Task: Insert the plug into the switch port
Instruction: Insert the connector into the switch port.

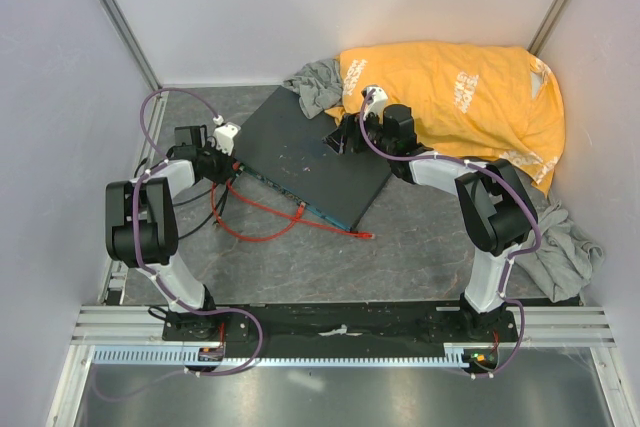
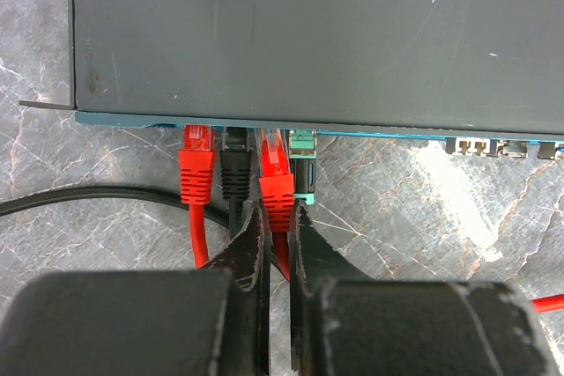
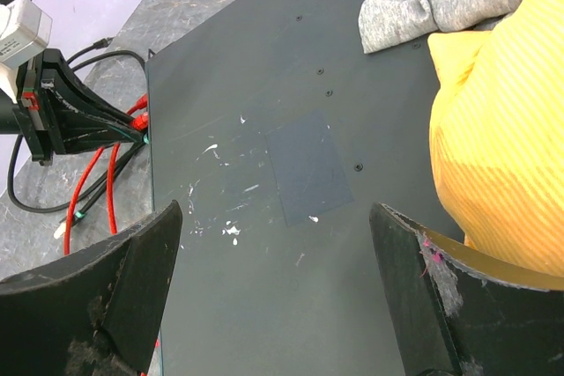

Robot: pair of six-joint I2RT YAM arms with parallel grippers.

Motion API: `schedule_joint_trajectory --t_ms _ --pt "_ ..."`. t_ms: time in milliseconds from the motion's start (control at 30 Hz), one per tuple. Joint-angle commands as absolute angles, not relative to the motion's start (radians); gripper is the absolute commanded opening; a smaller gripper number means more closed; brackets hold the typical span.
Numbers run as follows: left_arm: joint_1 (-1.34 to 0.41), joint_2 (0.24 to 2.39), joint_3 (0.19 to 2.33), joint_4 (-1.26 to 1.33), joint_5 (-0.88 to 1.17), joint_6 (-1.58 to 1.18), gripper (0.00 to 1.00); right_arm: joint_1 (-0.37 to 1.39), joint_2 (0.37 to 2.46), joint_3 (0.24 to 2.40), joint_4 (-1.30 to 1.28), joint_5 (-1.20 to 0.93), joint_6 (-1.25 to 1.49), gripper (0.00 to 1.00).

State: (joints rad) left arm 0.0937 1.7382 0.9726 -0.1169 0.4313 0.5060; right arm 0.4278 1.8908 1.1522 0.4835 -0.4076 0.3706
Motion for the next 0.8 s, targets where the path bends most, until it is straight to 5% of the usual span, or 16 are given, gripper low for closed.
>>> schedule_joint_trajectory --t_ms 0,767 --pt "0.087 1.72 1.002 -0.074 0.463 0.578 0.02 0.423 1.885 1.146 0.541 -0.428 0.37 0.95" --pt "0.078 1.908 1.176 -0.14 0.423 0.589 0.02 0.423 1.959 1.192 0.489 -0.436 0.336 0.95"
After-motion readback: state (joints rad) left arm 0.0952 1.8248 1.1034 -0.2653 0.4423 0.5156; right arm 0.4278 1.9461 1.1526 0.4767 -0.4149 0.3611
